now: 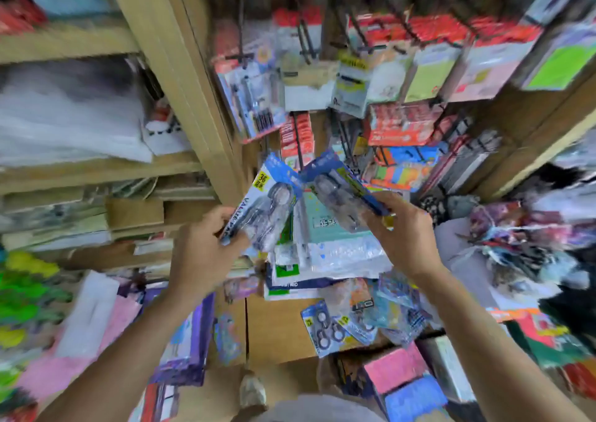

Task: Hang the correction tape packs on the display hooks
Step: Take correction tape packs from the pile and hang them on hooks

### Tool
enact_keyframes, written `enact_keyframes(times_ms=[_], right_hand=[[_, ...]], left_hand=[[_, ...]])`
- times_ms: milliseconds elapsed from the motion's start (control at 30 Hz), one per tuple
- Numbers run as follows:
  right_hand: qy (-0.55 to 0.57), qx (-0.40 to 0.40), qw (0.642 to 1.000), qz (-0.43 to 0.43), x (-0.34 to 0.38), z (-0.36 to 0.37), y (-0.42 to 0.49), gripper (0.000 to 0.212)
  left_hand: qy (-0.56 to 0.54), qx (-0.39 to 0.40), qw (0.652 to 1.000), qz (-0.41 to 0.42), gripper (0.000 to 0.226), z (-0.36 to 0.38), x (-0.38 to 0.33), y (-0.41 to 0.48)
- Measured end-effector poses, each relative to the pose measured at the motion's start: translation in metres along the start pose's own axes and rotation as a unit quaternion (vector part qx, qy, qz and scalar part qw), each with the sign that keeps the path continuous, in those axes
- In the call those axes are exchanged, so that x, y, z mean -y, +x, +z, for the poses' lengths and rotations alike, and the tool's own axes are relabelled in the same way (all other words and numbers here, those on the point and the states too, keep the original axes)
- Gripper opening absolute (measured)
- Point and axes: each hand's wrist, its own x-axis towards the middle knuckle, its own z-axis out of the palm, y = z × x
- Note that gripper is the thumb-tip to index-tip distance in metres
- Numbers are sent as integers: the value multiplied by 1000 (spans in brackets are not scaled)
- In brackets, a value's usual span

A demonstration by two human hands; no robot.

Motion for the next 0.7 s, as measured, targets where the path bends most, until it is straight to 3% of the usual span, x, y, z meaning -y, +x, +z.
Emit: enact_keyframes(times_ms=[67,267,400,700], right_hand=[[9,-39,999,-35,17,-20,13,26],[59,-139,983,-102,70,-70,50,23],[75,-203,966,-141,105,-96,71,22],[98,-290,924,-229,179,-158,113,21]], left_hand=[[-43,-18,999,25,18,-20,-19,10],[-114,-112,980,116,40,-63,-71,34],[-164,-171,955,177,28,-88,-106,56],[-164,-246,906,302,31,-156,-175,101]])
